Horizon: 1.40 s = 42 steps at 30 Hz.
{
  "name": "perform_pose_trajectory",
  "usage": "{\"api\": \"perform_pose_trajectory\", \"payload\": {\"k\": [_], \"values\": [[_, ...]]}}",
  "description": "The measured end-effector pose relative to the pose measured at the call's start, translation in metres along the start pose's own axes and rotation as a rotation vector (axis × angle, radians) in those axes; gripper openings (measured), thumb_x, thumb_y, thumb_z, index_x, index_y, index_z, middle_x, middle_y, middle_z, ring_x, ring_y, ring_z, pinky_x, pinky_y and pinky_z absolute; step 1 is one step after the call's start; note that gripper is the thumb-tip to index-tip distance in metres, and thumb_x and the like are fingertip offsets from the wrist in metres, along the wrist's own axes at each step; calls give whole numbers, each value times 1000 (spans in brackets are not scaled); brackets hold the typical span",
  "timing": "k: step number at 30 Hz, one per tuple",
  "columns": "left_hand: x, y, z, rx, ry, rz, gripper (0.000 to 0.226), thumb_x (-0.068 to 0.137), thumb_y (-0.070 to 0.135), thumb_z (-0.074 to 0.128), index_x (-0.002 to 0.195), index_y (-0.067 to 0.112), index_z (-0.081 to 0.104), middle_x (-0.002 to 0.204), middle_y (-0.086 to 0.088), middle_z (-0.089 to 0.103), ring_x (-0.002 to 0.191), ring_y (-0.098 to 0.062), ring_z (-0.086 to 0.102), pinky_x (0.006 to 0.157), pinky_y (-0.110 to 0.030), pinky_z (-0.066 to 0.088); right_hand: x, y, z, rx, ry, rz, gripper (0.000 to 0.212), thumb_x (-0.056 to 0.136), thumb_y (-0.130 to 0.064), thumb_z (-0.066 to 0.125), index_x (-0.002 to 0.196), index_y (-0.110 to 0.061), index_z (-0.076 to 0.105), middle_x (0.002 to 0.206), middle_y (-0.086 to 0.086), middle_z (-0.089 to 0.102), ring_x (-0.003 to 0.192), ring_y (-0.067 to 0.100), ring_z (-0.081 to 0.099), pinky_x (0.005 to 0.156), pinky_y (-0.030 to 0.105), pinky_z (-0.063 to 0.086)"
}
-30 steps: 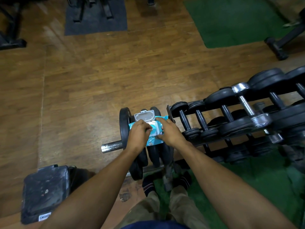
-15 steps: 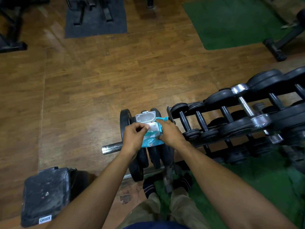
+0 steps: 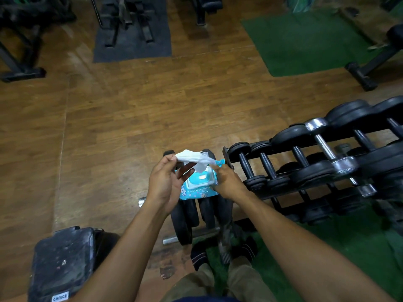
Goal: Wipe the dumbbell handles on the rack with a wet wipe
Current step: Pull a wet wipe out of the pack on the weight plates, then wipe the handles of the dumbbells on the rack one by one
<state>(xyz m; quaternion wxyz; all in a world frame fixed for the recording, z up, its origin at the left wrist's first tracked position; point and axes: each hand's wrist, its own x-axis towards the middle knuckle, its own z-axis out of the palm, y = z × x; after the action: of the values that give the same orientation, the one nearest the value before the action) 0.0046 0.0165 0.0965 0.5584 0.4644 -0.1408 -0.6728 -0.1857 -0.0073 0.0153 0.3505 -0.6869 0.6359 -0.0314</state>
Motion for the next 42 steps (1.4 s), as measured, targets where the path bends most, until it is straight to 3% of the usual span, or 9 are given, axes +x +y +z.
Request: {"api": "perform_pose_trajectory", "payload": {"k": [7,11,14,20,28,34,36,38,42], "values": [[-11,-10,-7,-42,17,-55,19,106,11,42,98,8,59,94,-14,71,83,-25,69,88,-41,57,-16,-2,-8,305,270,110,43,93,-28,66,135,-24,60,115,6,66,99,22,66,87,32,53],[-13,-30,0,9,32,-106,15,104,11,47,94,10,57,88,-12,69,75,-24,67,80,-37,57,-40,-26,-26,1129,-1,352,37,101,-43,53,115,-13,69,111,15,73,86,22,70,67,30,55],[-15,-44,10,219,71,-58,15,104,10,50,90,13,56,79,-2,71,73,-19,65,73,-32,52,-55,-30,-37,1319,-82,297,44,99,-46,58,119,-9,68,111,10,75,95,27,72,71,34,60],[-23,-72,12,583,61,78,8,98,12,65,90,10,66,94,-4,73,87,-13,67,75,-27,55,-74,-9,-39,992,-19,85,27,91,-3,69,116,-12,68,115,8,75,104,20,72,92,39,59],[-35,-111,44,468,125,68,11,96,0,63,91,8,57,86,-9,59,64,-11,58,64,-29,48,-71,38,-52,680,144,18,18,82,-3,71,89,-18,63,85,-6,68,76,10,63,72,32,53],[-35,-134,95,206,111,58,12,96,-9,56,95,1,61,86,-10,67,80,-14,70,76,-25,58,-50,87,-85,573,26,-53,22,82,-8,64,79,-27,74,86,-5,76,83,11,69,79,34,55],[-33,-147,113,163,140,77,10,97,-9,56,96,-1,62,86,-11,70,80,-16,70,78,-25,59,-48,102,-99,556,-51,-118,14,86,-32,68,83,-21,76,82,0,75,80,8,67,77,36,55],[-33,-163,131,136,165,78,9,96,-7,56,100,-3,64,92,-18,70,85,-21,69,82,-26,59,-49,118,-114,484,-121,-159,41,87,-56,61,84,-17,75,77,6,70,73,5,60,69,31,49],[-39,-195,160,151,225,79,10,96,-6,59,101,-4,67,96,-20,72,91,-21,70,87,-26,58,-47,149,-136,244,-173,-279,29,93,-41,65,77,-18,71,65,2,60,61,5,50,59,30,36]]}}
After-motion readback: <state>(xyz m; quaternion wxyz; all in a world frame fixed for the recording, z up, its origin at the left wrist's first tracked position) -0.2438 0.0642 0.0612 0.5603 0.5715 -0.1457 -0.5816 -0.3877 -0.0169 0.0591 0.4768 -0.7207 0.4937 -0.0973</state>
